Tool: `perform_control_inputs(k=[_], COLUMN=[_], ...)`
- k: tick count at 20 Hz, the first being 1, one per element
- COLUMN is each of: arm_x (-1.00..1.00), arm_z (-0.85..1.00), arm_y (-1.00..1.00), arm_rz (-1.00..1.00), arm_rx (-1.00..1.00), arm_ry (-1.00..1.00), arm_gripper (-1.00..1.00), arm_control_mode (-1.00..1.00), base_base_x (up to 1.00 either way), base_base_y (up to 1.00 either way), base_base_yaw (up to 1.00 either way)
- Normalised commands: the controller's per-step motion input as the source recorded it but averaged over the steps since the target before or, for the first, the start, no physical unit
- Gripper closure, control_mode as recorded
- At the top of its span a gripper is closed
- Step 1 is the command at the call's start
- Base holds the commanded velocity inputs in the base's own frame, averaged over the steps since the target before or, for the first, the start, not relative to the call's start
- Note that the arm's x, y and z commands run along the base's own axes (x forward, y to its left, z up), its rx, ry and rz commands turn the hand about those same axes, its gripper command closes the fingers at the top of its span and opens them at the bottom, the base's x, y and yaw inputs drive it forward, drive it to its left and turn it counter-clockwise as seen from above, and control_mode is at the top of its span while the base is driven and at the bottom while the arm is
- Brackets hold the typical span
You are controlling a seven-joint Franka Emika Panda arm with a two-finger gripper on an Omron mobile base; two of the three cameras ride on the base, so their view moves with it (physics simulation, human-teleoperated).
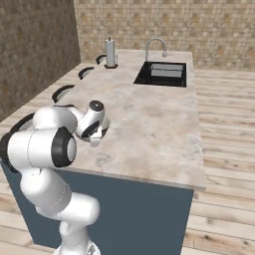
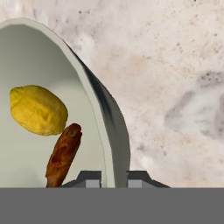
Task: The microwave is finished heating the chicken drumstick and lemon. Take the bowl containing the food and place it on the dining counter.
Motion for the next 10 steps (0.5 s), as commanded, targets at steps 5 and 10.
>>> perform_control_inputs(k=[5, 10], arm_x=[0.32, 0.09], arm_z=[-0.17, -0.07], arm_y=[0.02, 0.0], arm_rz=[-0.02, 0.0], arm_rx=[-0.02, 0.0], arm_ry=[-0.02, 0.0], arm_gripper=[1.0, -1.0], arm_control_mode=[-1.0, -1.0], base_base_x=[0.0, 0.0], base_base_y=[0.0, 0.0], base_base_yaw=[0.0, 0.0])
